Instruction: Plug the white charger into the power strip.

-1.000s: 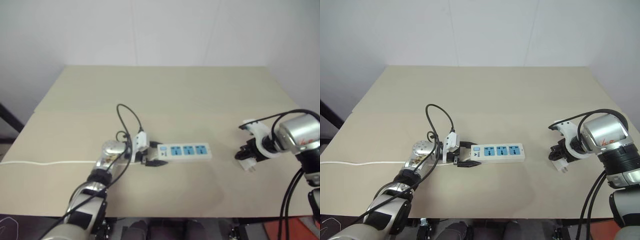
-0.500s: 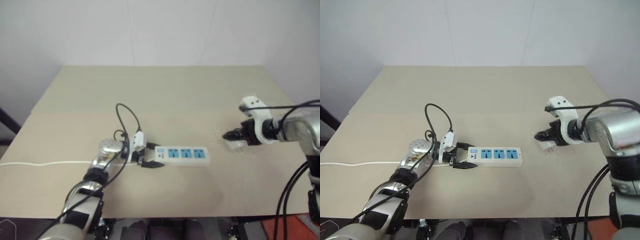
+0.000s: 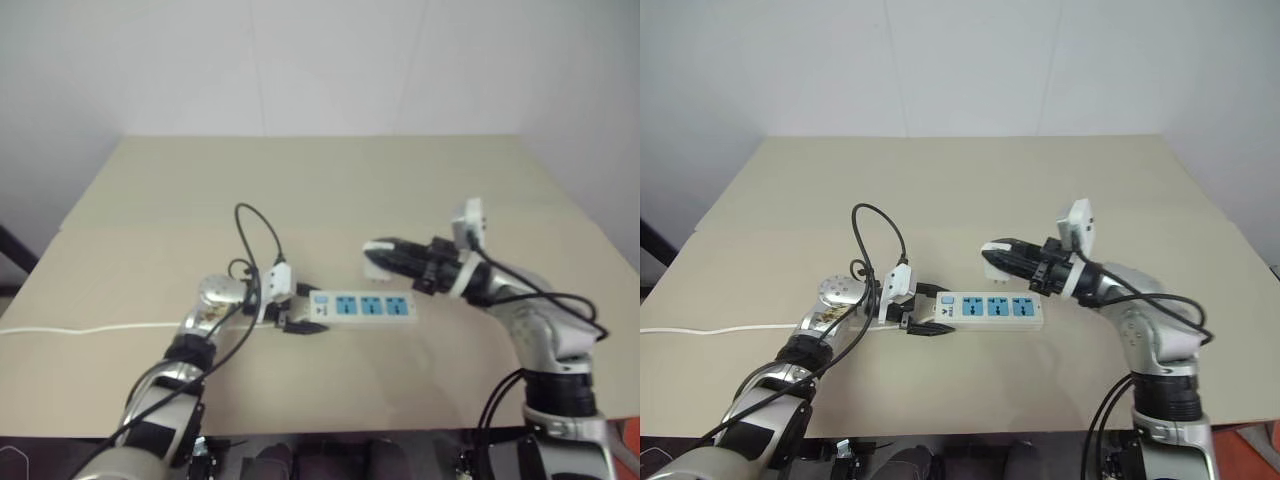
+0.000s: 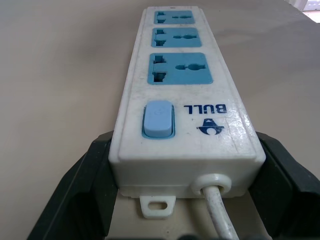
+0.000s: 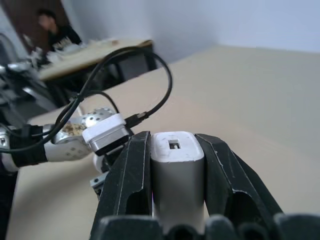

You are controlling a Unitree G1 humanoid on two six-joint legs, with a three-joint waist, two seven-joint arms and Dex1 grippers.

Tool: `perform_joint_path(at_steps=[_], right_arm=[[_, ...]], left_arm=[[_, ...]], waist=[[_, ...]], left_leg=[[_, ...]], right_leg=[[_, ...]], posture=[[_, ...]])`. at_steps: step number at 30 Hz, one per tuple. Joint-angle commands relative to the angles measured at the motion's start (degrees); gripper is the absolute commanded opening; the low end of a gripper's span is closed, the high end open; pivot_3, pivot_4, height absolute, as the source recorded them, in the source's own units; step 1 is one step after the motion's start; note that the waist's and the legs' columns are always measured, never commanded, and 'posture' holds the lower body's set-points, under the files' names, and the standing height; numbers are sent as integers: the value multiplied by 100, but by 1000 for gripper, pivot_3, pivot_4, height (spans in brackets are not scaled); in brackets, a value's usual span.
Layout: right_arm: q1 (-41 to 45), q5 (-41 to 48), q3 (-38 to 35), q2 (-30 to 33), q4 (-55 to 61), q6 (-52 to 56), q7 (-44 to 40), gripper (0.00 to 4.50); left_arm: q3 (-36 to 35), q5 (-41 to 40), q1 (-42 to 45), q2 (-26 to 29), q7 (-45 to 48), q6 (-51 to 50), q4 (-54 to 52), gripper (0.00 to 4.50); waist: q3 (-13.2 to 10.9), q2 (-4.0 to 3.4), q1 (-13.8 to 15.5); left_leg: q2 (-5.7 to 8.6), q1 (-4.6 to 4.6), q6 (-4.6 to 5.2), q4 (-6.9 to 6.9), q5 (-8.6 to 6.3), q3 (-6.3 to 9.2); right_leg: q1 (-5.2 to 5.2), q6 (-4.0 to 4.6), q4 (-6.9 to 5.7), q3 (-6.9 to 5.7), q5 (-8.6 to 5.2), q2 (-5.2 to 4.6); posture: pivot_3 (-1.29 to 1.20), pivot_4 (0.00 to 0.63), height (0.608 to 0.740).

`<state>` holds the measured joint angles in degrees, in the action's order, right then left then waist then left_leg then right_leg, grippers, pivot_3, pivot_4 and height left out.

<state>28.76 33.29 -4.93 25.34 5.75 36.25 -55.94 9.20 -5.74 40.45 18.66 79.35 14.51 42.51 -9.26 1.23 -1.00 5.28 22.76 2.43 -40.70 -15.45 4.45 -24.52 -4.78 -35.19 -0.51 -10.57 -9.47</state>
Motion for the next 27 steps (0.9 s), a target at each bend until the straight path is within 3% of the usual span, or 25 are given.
perform_joint_path(at_steps=[1,11,27], right_arm=[[331,-205,278,-134,-706,-741,-489,1116],[497,-462,386,-815,-2086,-2625,-1287,1116],[591,-845,502,-881,-2961,-3280,-1716,1116]], left_arm=[[36,-72,-22,58,-2,-208,-377,3276],[84,-46,-33,134,-26,-346,-427,3276],[93,-53,50,41,-149,-254,-195,3276]], waist=[[0,0,6],[0,-1,-16],[-1,-2,-7]], left_leg=[[0,0,0,0,0,0],[-2,1,-15,3,7,1],[-2,1,-17,2,7,1]], right_leg=[[-1,0,0,0,0,-1],[-8,0,1,0,0,3],[-9,0,-1,1,0,4]], posture=[[0,150,740],[0,150,740],[0,150,740]])
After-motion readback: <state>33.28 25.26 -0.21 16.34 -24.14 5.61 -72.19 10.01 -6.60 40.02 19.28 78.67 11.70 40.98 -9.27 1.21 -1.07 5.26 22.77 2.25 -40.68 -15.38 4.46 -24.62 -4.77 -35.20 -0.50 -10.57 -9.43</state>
